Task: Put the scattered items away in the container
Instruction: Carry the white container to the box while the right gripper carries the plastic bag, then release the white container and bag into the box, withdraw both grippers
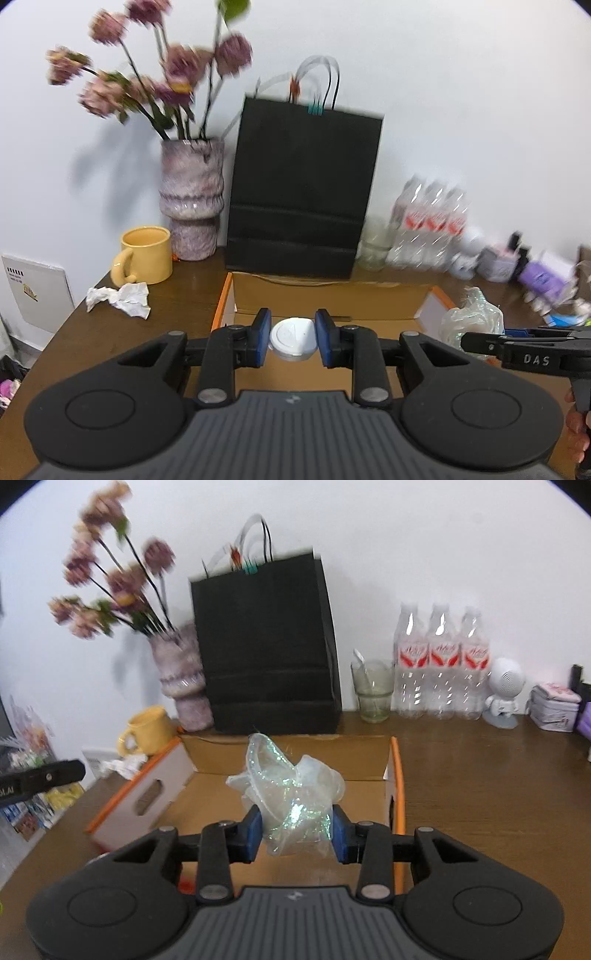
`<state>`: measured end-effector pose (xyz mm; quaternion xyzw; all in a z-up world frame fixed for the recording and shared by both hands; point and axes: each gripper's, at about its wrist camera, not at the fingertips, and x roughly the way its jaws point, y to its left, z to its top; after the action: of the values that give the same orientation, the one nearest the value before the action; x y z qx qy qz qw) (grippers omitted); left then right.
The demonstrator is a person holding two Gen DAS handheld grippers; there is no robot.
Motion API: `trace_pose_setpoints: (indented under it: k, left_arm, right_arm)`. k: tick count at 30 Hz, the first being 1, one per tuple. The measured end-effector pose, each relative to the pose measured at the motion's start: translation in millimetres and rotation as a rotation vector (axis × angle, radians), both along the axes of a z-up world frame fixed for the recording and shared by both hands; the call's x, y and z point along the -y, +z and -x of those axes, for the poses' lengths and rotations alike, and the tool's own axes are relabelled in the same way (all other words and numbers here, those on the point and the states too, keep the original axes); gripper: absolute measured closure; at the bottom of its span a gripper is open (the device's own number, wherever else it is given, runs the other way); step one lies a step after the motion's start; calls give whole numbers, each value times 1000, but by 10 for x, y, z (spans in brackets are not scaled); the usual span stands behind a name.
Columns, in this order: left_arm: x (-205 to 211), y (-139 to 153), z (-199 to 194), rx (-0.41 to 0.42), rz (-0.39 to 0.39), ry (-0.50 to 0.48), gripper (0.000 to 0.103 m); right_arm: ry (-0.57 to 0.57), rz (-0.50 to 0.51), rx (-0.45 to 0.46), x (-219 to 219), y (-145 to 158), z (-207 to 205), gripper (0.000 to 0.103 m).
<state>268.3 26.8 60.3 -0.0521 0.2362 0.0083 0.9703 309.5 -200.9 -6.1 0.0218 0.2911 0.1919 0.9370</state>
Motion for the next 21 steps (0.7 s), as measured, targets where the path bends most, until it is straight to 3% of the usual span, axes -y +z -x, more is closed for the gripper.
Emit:
trace_pose_setpoints:
  k: [6,9,12,17,21]
  left_arm:
    - [29,-406,-901,-240,21,6,76]
    - [47,-651,-1155,-332,13,27,76]
    - [67,-802,-1280,-384,5,36,76]
    - [71,-865,-1361,-422,6,32,73]
    - [74,-845,-1316,-417,15,19,37]
  right_arm:
    - [-29,82,-150,-236,-367,-733,67]
    - [-35,99,-211,-307,-535,-904,66]
    - [-32,124,-242,-359,-616,-986,65]
    - [-33,128,-259,-380,-649,-1008,53]
    - [-21,121,-272,-394,-638,-987,37]
